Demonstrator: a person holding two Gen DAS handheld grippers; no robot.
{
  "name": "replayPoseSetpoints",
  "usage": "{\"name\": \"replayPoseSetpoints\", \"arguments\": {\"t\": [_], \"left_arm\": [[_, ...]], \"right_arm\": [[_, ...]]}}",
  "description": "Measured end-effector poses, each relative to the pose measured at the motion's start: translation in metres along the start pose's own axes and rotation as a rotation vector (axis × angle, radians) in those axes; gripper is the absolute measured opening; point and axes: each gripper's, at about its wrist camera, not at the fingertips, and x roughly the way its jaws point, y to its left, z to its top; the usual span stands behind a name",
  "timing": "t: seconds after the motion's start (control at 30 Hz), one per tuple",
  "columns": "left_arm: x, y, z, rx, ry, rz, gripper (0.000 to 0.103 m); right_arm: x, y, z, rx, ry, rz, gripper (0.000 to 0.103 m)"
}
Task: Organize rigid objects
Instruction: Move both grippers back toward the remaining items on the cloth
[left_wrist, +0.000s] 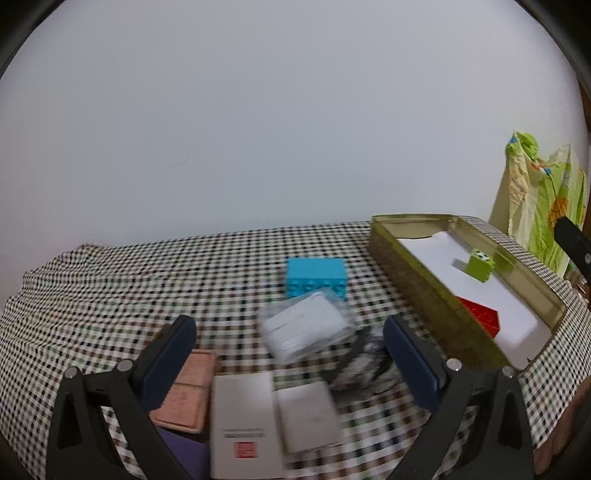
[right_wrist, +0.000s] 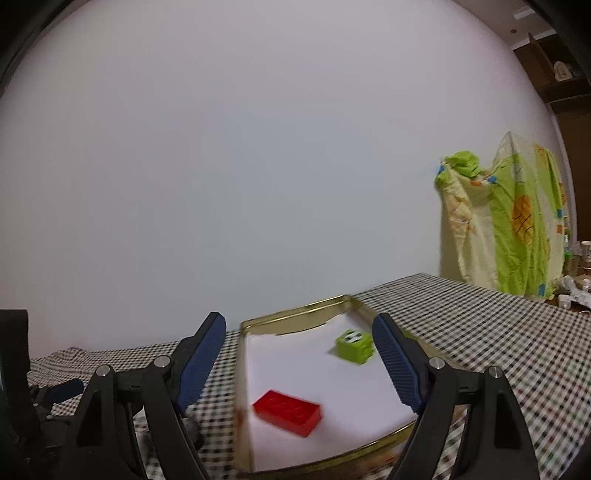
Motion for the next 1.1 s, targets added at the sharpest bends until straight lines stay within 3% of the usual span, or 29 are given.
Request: {"name": "replayPoseSetpoints", "arguments": {"t": [0.5, 0.8, 0.97, 1.1], "left_arm": [[0.008, 0.099, -0.005, -0.046, 0.044, 0.113, 0.102], [0.013, 0.146, -0.008, -0.054, 0.094, 0.149, 0.102], [0.016, 0.165, -0.012, -0.023, 0.139, 0.162, 0.102], [0.017, 0.172, -0.013, -0.012, 0.162, 0.13, 0.102]], "right_arm": [[0.017, 0.058, -0.023, -0.053, 0.171, 0.109, 0.083], [0.022, 0.109, -0.041, -0.189, 0.296, 0.236, 0.083], [0.041, 0.125, -0.051, -0.201, 0.42, 0.24, 0.072], [0.056, 0.127, -0.06, -0.182, 0.505, 0.193, 0.071]]}}
